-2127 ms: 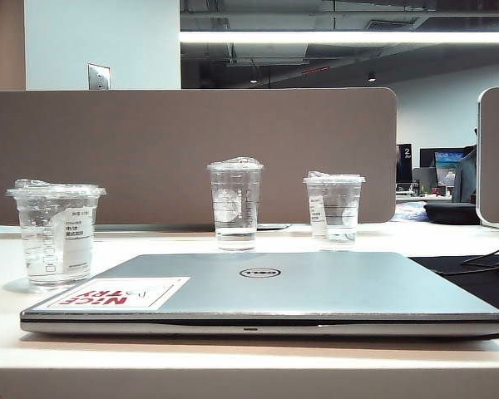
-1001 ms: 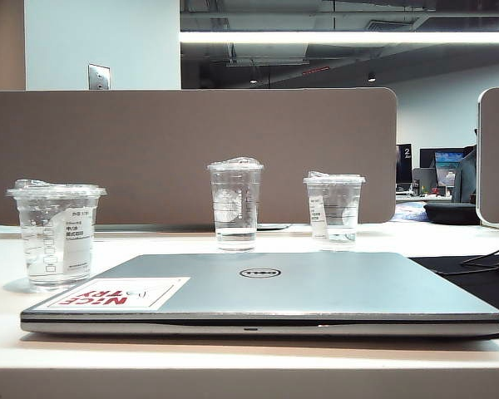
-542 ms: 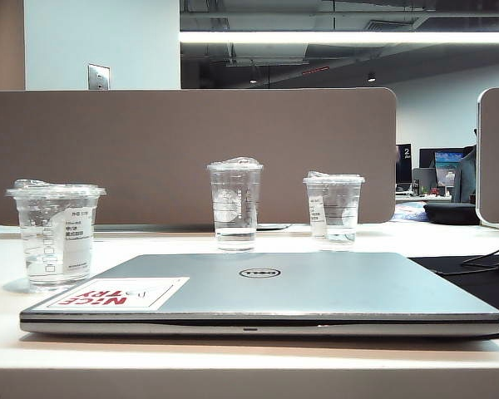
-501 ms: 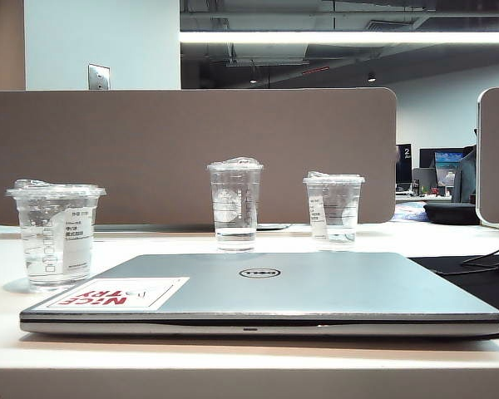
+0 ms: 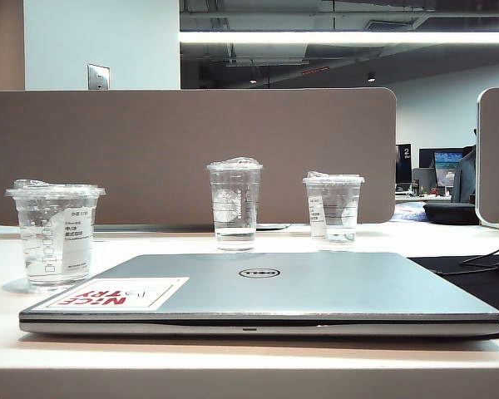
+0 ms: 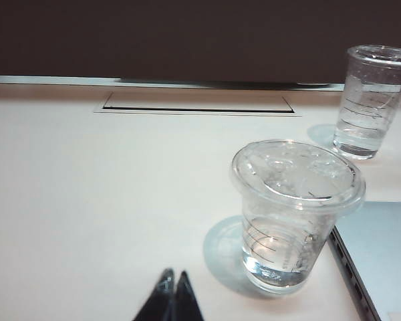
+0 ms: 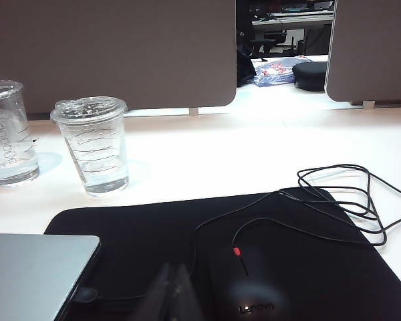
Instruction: Pick up the coffee cup on the left and place it on the left side of the laptop.
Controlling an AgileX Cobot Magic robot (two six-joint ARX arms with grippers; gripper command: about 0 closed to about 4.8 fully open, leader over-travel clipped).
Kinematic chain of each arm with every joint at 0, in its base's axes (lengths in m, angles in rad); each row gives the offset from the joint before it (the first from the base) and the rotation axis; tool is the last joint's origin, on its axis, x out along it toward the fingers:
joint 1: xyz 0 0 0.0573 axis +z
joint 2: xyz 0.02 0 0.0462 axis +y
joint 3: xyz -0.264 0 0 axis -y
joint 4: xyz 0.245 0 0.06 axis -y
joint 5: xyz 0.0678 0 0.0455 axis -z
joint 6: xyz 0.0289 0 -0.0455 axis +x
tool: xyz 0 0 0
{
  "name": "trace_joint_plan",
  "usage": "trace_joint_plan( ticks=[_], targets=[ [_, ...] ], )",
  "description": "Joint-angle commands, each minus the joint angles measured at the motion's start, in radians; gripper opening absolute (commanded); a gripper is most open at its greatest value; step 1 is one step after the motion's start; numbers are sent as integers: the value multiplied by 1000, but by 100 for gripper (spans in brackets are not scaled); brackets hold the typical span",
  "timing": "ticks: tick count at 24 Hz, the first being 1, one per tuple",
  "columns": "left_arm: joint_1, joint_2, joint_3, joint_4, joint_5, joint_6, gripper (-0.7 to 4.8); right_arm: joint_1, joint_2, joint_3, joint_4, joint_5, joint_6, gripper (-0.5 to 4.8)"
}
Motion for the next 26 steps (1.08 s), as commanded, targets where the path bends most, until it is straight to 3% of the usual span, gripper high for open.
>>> trace_joint_plan(
  ticks=[1,26],
  targets=[
    [0,0,3,6,-1,6,-5,0,-2,-4,17,1,0,-5],
    [1,0,3,54,0,0,-5,-1,-2,-4,17,1,0,-5]
  ],
)
